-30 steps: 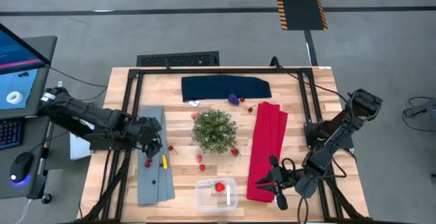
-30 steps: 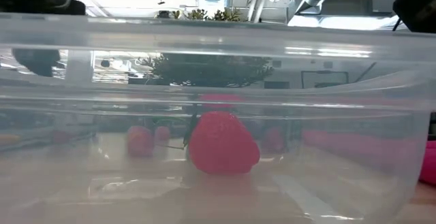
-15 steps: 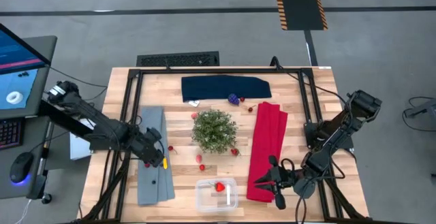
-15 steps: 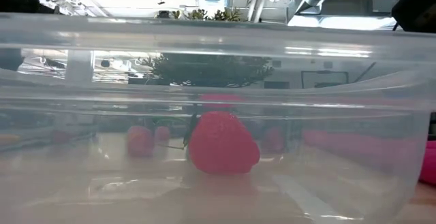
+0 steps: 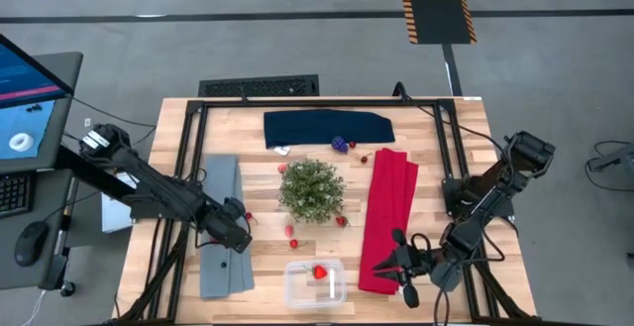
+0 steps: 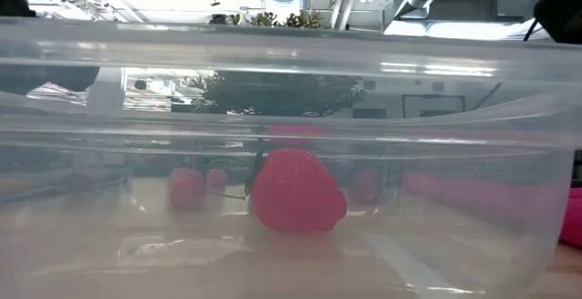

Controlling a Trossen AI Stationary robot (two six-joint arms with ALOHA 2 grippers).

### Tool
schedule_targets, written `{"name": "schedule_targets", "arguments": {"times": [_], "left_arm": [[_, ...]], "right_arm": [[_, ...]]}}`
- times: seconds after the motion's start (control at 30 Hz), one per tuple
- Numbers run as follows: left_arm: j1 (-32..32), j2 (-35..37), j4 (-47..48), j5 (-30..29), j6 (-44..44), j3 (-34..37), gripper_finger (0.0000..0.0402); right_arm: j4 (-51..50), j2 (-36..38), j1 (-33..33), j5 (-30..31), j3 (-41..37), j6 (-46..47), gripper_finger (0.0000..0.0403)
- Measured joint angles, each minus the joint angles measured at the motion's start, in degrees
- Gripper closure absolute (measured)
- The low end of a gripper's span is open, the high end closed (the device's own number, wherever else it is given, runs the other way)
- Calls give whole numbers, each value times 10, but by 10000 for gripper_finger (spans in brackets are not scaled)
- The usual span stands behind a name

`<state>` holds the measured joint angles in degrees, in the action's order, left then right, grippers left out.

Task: Pick and placing Produce into tupperware
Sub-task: Put the corn into the transparent container

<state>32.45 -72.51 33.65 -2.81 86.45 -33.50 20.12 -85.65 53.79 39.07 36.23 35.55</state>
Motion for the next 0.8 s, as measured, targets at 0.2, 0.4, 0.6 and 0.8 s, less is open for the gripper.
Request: {"name": "schedule_targets", "arguments": {"times": [0.2, 0.4, 0.6, 0.8], "left_arm": [[0, -21, -9, 6, 3, 0, 173], [-1, -25, -8, 5, -5, 0, 173], [-14, -25, -6, 1, -19, 0, 182], [-26, -25, -4, 8, -31, 0, 246]], "right_arm": [[4, 0, 6, 0, 0, 0, 317], [3, 0, 6, 0, 0, 0, 317], [3, 0, 6, 0, 0, -1, 317], [4, 0, 6, 0, 0, -1, 317]]}}
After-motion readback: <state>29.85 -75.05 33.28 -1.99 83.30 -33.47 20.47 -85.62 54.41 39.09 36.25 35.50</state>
